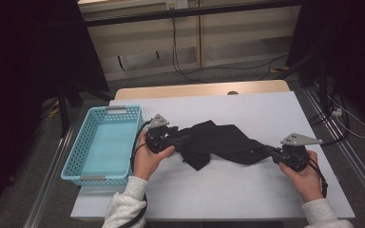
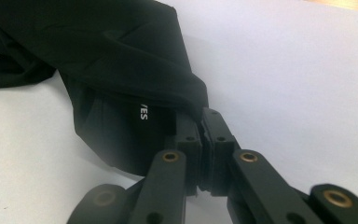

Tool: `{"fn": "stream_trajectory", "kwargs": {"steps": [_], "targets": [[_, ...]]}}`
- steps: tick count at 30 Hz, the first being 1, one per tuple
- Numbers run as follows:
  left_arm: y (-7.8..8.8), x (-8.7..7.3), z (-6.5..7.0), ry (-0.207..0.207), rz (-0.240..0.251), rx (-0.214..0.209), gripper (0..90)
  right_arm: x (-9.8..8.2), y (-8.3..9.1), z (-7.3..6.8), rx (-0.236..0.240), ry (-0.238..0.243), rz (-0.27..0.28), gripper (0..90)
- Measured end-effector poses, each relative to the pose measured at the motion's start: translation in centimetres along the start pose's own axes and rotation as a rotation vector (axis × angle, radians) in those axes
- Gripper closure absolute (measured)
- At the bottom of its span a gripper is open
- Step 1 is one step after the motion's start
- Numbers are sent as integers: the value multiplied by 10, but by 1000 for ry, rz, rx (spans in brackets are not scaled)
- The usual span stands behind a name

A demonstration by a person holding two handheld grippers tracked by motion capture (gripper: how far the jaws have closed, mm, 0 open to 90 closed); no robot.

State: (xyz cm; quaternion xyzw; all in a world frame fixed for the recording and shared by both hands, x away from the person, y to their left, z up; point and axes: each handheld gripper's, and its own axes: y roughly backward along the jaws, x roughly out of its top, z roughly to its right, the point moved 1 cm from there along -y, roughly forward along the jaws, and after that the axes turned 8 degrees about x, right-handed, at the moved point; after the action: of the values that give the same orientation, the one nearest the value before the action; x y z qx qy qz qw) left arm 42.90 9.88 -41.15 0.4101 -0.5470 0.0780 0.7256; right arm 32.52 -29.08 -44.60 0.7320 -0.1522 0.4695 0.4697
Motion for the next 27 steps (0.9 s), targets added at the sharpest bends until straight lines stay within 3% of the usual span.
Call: {"fn": "stream_trajectory", "kwargs": {"steps": [1, 2, 3, 4, 7, 8, 11, 19, 21, 27], "targets": [[0, 0, 0, 0, 0, 0, 345, 0, 0, 0, 0, 0, 0, 874], [-2, 1, 6, -41, -4, -22, 346, 1, 0, -1, 1, -1, 3, 875], [-2, 1, 6, -41, -4, -22, 346, 1, 0, -1, 1, -1, 3, 875], [-4, 2, 13, -70, -10, -52, 346, 1, -1, -1, 4, 3, 2, 875], [-6, 1, 17, -83, -15, -80, 339, 2, -1, -1, 3, 3, 0, 874], [-10, -2, 20, -87, -37, -96, 329, 2, -1, -1, 3, 4, -1, 872], [-18, -8, 22, -98, -77, -99, 310, 2, -1, -1, 3, 4, -1, 872], [-34, -24, 18, -118, -126, -86, 237, 1, -1, 0, 2, 2, -2, 868], [-39, -31, 17, -138, -155, -86, 232, 1, -1, -1, -2, 3, -7, 866], [-44, -37, 18, -174, -177, -95, 198, 1, -1, 0, -2, 3, -8, 865]]}}
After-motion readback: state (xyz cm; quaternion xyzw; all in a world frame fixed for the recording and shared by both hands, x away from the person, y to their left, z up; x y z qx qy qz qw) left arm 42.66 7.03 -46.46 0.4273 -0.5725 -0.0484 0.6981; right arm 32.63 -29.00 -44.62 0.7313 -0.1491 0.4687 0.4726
